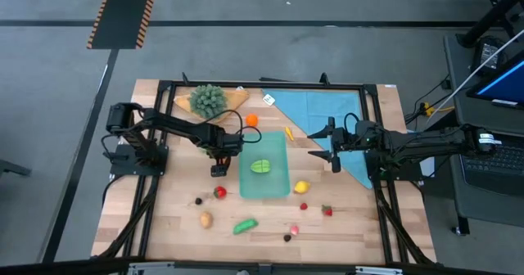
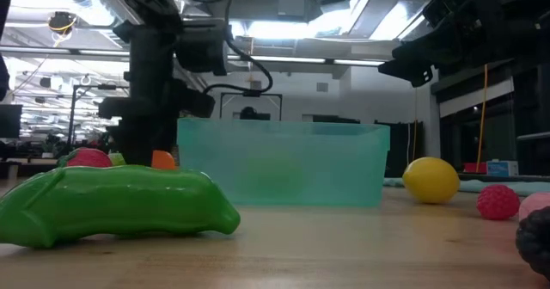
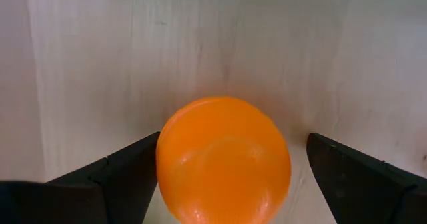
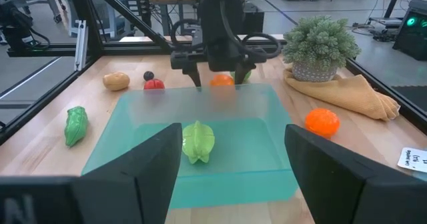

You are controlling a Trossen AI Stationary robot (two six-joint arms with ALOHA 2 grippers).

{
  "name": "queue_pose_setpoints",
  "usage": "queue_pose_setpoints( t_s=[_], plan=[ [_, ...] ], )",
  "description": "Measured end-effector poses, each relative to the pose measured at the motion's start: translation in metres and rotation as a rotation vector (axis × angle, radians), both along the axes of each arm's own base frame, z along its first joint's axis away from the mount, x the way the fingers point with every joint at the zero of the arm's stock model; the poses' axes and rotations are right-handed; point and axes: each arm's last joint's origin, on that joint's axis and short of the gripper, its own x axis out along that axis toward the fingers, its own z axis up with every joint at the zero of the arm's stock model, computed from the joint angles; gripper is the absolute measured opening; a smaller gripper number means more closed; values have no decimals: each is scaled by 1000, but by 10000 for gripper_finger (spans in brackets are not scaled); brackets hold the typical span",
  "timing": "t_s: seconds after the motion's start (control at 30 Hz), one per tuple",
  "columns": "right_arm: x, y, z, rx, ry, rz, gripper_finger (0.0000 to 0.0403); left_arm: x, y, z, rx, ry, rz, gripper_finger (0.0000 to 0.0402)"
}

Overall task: Pick and placing Produce into tupperware
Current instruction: Put the orange into the bin

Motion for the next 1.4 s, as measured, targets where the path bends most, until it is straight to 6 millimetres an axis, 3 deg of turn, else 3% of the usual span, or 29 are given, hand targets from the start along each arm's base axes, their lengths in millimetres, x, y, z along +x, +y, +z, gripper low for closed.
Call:
queue_pose_setpoints(
  t_s=[0.57,1.07,1.4],
  plan=[
    [0,0,0,0,0,0,267,1,0,-1,1,-6,24,353],
    [0,0,0,0,0,0,267,2,0,-1,1,-12,26,240],
    [0,0,0,0,0,0,267,1,0,1,2,-13,45,239]
  ],
)
